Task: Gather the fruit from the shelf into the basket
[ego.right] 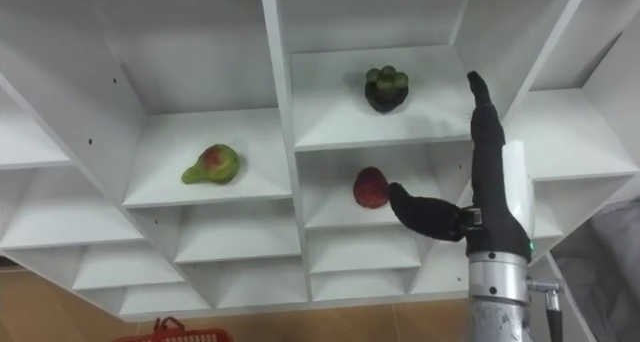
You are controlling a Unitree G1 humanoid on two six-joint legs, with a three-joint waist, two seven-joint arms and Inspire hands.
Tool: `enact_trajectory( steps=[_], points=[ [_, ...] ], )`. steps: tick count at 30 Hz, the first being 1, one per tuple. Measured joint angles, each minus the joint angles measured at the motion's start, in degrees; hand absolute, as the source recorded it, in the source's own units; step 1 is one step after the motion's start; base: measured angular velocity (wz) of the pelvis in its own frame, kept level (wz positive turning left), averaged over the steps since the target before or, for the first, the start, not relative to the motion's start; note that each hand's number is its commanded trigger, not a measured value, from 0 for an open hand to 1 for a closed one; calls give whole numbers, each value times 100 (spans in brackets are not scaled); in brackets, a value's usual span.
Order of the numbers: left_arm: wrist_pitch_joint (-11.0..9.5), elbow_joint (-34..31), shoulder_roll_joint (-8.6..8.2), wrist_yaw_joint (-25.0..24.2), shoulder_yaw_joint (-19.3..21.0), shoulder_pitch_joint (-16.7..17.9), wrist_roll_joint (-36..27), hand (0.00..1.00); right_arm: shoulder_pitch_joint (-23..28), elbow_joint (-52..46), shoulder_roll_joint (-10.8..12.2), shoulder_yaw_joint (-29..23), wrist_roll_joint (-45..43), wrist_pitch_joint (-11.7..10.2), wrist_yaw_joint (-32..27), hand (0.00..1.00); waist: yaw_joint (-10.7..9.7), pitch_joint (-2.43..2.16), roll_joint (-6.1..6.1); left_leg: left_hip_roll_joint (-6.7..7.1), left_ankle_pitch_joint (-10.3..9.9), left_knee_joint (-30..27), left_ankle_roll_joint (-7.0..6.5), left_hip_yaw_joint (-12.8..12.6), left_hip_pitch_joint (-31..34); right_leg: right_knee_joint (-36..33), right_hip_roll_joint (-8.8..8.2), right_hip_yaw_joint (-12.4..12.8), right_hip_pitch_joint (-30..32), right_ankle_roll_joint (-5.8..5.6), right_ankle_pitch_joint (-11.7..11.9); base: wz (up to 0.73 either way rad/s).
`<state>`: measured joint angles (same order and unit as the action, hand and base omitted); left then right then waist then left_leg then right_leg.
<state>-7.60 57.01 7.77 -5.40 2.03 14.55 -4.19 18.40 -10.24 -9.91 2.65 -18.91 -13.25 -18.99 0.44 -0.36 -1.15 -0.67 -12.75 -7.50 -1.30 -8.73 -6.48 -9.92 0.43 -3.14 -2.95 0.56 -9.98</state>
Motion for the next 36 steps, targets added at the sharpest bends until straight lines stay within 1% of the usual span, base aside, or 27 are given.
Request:
enact_trajectory(
  steps=[4,9,12,14,16,20,23,27,28,30,34,36],
  points=[
    [3,42,-9,42,-1,-78,6,100,-50,0,-8,7,161,0,0,0,3,6,24,1,0,-4,0,2,-16,8,-4,-4,2,0,0,0],
    [3,43,-1,107,8,-117,5,100,-87,0,-13,5,297,1,-43,0,28,43,98,1,1,-16,1,2,-5,17,-5,-14,3,0,0,0],
    [3,43,-3,83,12,-119,13,100,-169,0,-13,1,308,1,-43,0,57,41,153,2,1,-17,1,1,-5,21,-7,-13,3,0,0,0],
    [4,42,-3,62,13,-119,15,100,-245,1,-12,-12,366,1,-43,0,112,31,184,3,1,-20,1,0,-7,21,-8,-11,1,-1,1,0],
    [7,31,-3,52,19,-106,25,100,-285,2,-12,-17,451,2,-37,0,122,23,194,4,2,-21,0,8,-13,21,-12,-16,-10,-1,1,2],
    [37,30,-4,24,37,-102,25,100,-396,32,-11,-19,750,44,0,0,130,24,201,6,4,-28,0,62,-18,21,-20,-48,-30,-1,2,4],
    [98,28,-10,23,61,-106,33,100,-396,52,-10,-38,769,86,64,0,126,27,208,7,4,-34,0,91,-17,25,-25,-82,-48,-1,2,6],
    [107,28,-14,27,139,-110,45,100,-398,74,-10,-148,905,87,168,0,137,31,215,8,5,-37,0,103,-18,28,-29,-99,-60,-2,2,0],
    [107,29,-10,27,142,-109,79,100,-411,93,-9,-175,1016,93,174,0,142,40,217,8,5,-37,0,104,-18,33,-31,-105,-83,-1,2,0],
    [106,29,-10,27,165,-109,183,100,-461,97,-10,-199,1152,96,190,0,144,42,217,8,5,-37,0,105,-22,35,-31,-106,-87,-1,2,0],
    [106,29,-14,19,175,-124,270,100,-706,192,-43,-242,1197,96,320,0,143,46,208,7,5,-40,0,103,-23,31,-29,-103,-90,0,3,0],
    [106,29,-10,5,175,-115,267,100,-845,210,-131,-248,1214,96,442,0,148,47,203,8,5,-41,0,107,-21,30,-30,-111,-94,0,3,0]
  ],
)
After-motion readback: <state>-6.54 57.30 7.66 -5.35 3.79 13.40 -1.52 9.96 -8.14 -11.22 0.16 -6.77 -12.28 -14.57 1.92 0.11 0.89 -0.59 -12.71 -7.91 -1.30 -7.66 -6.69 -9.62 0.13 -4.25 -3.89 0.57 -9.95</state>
